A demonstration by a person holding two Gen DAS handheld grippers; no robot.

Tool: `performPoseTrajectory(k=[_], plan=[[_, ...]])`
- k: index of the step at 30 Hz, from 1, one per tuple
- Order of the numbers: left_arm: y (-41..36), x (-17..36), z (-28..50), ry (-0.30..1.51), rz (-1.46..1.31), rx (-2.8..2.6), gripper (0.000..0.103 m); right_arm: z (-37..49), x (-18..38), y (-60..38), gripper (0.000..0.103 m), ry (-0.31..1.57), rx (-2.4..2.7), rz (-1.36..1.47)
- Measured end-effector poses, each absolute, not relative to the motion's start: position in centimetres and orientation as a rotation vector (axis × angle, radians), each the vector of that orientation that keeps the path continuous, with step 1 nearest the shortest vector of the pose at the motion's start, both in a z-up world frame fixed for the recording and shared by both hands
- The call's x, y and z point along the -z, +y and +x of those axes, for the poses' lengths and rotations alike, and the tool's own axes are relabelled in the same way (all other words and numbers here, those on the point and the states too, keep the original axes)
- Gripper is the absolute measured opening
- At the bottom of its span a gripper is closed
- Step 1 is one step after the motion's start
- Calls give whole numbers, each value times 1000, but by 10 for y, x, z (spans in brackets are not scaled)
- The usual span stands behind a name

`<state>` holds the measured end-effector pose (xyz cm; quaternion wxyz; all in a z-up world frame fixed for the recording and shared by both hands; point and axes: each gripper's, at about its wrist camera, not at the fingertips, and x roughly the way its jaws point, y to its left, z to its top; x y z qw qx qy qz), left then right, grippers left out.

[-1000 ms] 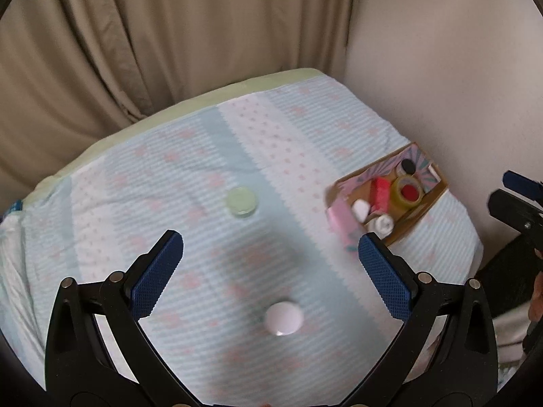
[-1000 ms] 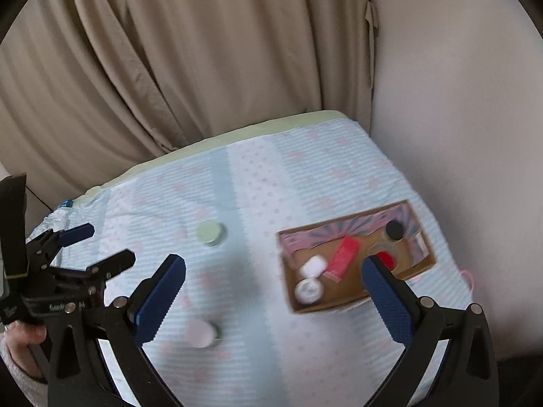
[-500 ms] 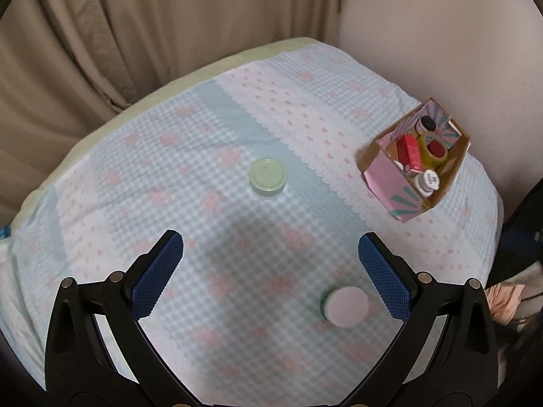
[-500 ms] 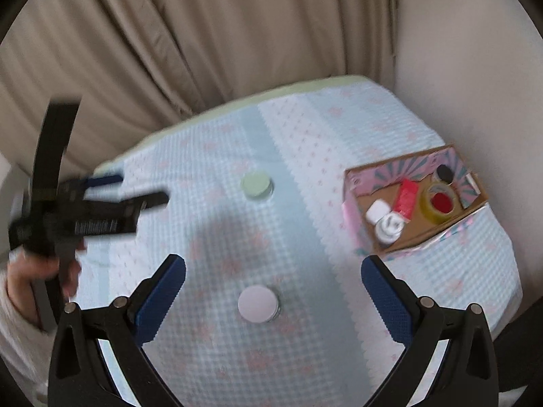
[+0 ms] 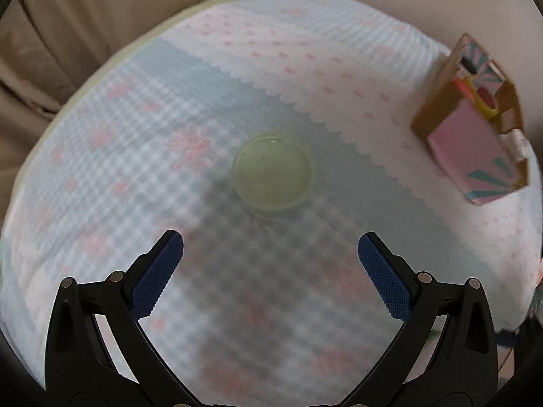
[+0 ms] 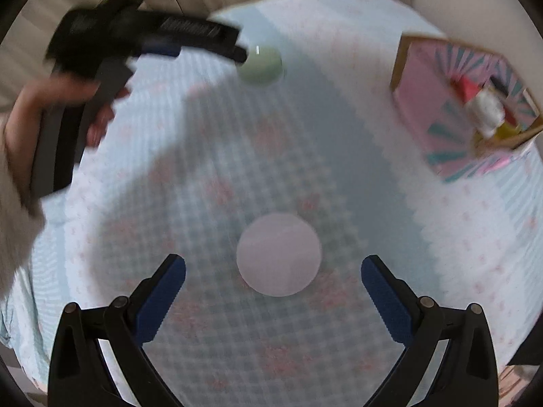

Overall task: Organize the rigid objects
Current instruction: 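Grasp the pale green-lidded jar with the left tool while the right tool grasps the white-lidded jar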

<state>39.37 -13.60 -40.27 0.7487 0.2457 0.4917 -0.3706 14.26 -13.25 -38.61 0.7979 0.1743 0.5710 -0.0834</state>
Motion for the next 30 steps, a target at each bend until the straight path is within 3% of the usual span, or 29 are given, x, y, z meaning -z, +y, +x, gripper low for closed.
performPoseTrajectory(k=[6,9,10,11,13,14,25,30], plan=[[-157,440,411,1083,560,835,102,161,429,-129,103,1300,192,374],[-165,447,416,1069,560,846,96,170,443,-131,93,1324,195,372],[-168,449,418,1065,564,841,89,171,446,-131,88,1335,198,372],[-170,451,420,1066,567,836,76,173,450,-133,86,1346,208,370],[-175,456,424,1094,560,835,68,173,452,-137,75,1353,219,372],[-177,457,425,1094,559,831,68,173,453,-139,71,1358,227,370],[-176,454,416,1085,589,813,67,177,450,-163,69,1380,190,403],[-162,426,405,1072,542,798,67,171,429,-176,68,1365,192,404]])
